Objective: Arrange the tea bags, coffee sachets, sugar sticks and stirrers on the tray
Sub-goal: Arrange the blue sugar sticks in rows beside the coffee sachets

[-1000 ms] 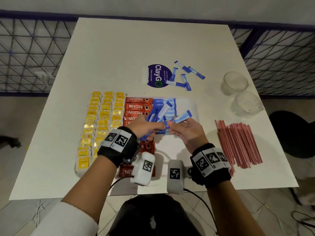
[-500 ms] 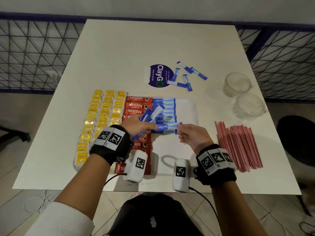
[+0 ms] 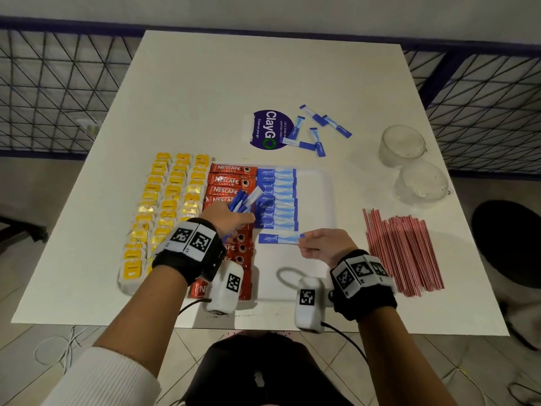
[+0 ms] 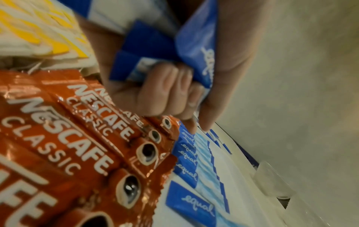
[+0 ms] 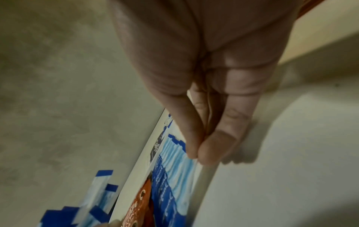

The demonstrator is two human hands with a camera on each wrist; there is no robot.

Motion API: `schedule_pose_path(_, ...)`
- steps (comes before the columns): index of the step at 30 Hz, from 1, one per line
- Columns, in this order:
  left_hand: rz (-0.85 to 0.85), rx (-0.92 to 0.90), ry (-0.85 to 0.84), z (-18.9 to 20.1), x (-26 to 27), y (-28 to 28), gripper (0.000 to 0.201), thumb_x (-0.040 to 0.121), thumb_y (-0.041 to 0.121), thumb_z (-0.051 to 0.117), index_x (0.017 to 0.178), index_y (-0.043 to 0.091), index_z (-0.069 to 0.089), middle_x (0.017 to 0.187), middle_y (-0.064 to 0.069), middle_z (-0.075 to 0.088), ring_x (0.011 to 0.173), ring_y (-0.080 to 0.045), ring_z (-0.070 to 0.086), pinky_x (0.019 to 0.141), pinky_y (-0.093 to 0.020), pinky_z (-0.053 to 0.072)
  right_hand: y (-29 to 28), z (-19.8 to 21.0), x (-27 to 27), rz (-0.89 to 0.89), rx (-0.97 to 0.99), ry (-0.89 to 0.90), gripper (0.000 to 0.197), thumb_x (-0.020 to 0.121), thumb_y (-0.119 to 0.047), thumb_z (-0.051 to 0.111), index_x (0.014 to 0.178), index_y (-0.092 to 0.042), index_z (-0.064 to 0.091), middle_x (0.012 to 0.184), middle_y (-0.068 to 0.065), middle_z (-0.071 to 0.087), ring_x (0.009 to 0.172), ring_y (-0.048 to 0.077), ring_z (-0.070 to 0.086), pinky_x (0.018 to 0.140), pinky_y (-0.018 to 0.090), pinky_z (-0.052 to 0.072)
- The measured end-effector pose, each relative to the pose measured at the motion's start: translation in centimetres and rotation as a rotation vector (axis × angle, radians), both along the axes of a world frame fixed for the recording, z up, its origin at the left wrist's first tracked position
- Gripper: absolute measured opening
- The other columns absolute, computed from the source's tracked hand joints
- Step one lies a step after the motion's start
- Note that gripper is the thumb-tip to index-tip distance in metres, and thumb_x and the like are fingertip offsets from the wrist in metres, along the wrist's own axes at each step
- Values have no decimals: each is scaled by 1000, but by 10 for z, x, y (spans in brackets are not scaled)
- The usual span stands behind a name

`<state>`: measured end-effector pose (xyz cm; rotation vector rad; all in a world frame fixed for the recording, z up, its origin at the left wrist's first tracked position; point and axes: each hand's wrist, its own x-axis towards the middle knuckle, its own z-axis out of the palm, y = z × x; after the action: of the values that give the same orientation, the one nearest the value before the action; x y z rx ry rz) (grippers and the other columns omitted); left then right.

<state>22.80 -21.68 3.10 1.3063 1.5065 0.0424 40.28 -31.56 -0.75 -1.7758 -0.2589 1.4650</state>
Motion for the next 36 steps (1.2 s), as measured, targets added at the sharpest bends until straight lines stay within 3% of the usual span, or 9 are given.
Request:
schedule_pose_path(4, 46, 0, -46, 1, -1, 1, 13, 86, 18, 63, 81, 12, 53, 63, -4, 50, 52, -16, 42, 52, -25, 38, 6, -1, -2, -20, -26, 39, 13, 79, 14, 62, 70, 5, 57, 56, 14, 61, 39, 13, 59, 48, 18, 54)
schedule_pose_path(6, 65, -14, -83, 1, -2, 1, 10, 86, 16, 63, 82, 12, 54, 62, -4, 48, 50, -15, 40, 50, -24, 37, 10, 0, -3, -12, -50, 50, 14, 78, 13, 63, 68, 4, 58, 49, 11, 62, 40, 15, 60, 49, 20, 55)
schedule_pose_path(10, 58, 14, -98, 0, -5, 4, 8, 86, 16, 63, 81, 15, 56, 62, -3, 49, 50, -16, 41, 51, -24, 38, 18, -3, -5, 19, -100, 6, 17, 79, 11, 64, 65, 2, 57, 61, 15, 60, 51, 18, 58, 54, 23, 55)
schedule_pose_path(13, 50, 14, -113, 0, -6, 5, 6, 86, 15, 62, 85, 12, 57, 60, -3, 47, 50, -16, 39, 51, -24, 37, 21, -3, -5, 40, -155, -20, 19, 79, 6, 67, 63, 1, 57, 51, 10, 60, 52, 19, 56, 68, 27, 55)
schedule_pose_path(14, 46, 11, -113, 0, -7, 5, 6, 86, 14, 62, 86, 11, 57, 60, -3, 47, 49, -16, 39, 51, -24, 36, 21, -3, -6, 39, -169, -16, 21, 78, 7, 67, 62, 2, 56, 50, 11, 57, 50, 19, 52, 66, 28, 52)
schedule_pose_path(16, 39, 7, -110, -1, -7, 6, 7, 85, 15, 62, 84, 12, 56, 60, -3, 47, 48, -16, 39, 49, -24, 36, 22, -1, -7, 13, -169, 12, 25, 79, 12, 62, 60, 1, 50, 44, 9, 48, 38, 17, 42, 46, 22, 44)
schedule_pose_path(18, 31, 1, -109, -2, -7, 7, 8, 85, 14, 62, 82, 12, 55, 59, -3, 46, 47, -16, 38, 48, -24, 36, 23, -1, -8, 1, -173, 13, 27, 80, 14, 59, 61, -1, 48, 43, 8, 45, 32, 15, 37, 40, 18, 37)
schedule_pose_path(32, 35, -14, -148, -1, -11, 8, 9, 87, 17, 63, 84, 14, 55, 57, -1, 44, 45, -12, 38, 41, -18, 36, 22, -1, -8, 31, -187, -61, 21, 80, 6, 65, 64, 2, 52, 39, 11, 54, 30, 15, 47, 41, 22, 48)
schedule_pose_path(36, 28, -3, -168, 1, -10, 8, 14, 87, 25, 63, 81, 17, 54, 55, 0, 43, 40, -9, 39, 39, -15, 38, 22, 0, -8, 65, -199, -89, 18, 81, -1, 67, 70, 1, 53, 52, 14, 57, 33, 15, 53, 42, 23, 52)
